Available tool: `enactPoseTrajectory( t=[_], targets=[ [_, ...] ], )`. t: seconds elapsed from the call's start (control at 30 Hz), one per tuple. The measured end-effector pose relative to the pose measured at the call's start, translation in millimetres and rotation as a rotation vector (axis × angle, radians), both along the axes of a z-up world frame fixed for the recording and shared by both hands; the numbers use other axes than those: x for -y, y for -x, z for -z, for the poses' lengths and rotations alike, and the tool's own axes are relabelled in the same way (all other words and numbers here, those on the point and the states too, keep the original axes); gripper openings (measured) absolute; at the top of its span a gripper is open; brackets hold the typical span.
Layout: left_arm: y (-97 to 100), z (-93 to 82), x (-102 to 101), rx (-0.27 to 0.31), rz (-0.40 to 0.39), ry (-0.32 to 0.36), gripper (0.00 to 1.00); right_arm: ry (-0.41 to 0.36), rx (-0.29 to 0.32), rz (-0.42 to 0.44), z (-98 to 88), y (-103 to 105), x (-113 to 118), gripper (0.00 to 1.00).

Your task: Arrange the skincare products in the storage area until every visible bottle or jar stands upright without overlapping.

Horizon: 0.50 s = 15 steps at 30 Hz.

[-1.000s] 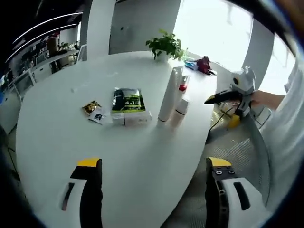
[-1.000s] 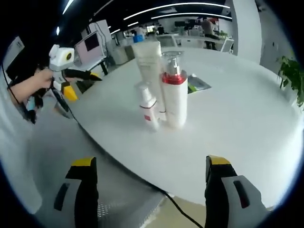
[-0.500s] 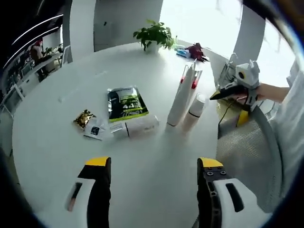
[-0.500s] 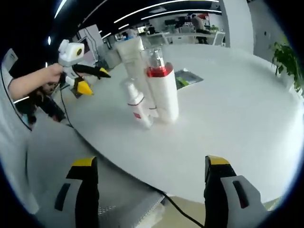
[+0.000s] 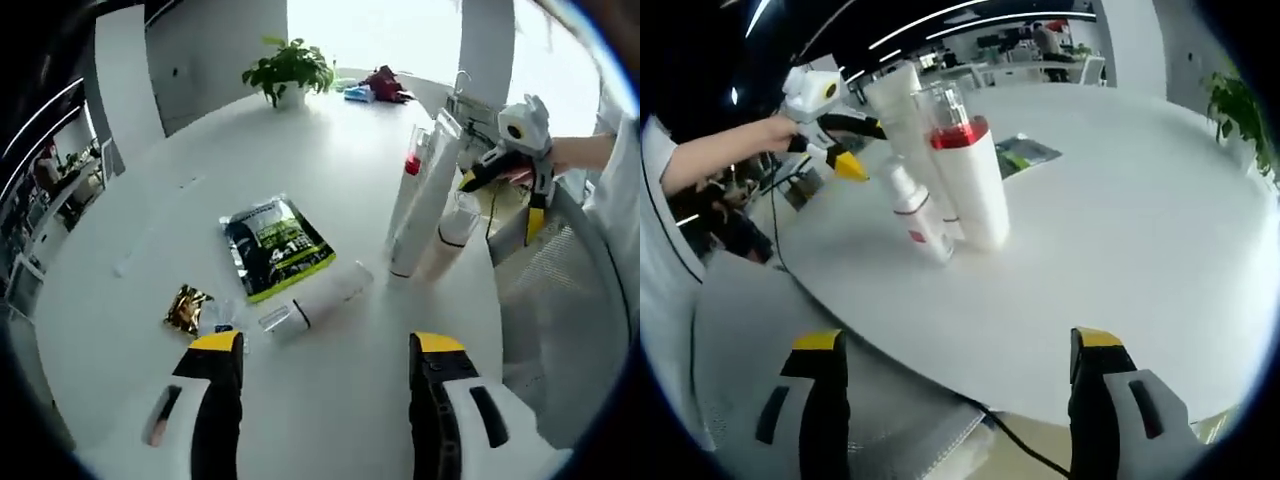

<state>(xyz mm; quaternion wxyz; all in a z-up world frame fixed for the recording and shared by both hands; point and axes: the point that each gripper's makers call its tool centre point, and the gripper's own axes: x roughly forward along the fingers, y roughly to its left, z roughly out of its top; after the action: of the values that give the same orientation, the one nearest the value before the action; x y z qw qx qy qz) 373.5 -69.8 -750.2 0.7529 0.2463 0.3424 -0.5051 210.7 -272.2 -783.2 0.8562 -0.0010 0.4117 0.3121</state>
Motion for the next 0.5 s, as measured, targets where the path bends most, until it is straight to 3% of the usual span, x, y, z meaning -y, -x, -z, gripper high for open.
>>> enactPoseTrajectory(
  t=[0.1,0.17,0.27,0.5],
  targets=[
    [-5.8,7.8,4,0.004,0.047,-0.039,0.61,-0.005,-0.007,0.01,1.0,-1,-1,0.91],
    [-13.9,12.0,6,0.049,0.084,-0.056,0.59,-0.008,-0.009,0.016,2.5,-1,-2,0.91],
    [-20.3,20.8,5,0.048,0.116,-0.071,0.54,-0.014,-0.016,0.019,2.4,-3,-2,0.91],
    [-29.9,37.0,6,0.063,0.194,-0.138,0.56,-0.018,-0.027,0.021,6.7,-4,-3,0.91]
  ],
)
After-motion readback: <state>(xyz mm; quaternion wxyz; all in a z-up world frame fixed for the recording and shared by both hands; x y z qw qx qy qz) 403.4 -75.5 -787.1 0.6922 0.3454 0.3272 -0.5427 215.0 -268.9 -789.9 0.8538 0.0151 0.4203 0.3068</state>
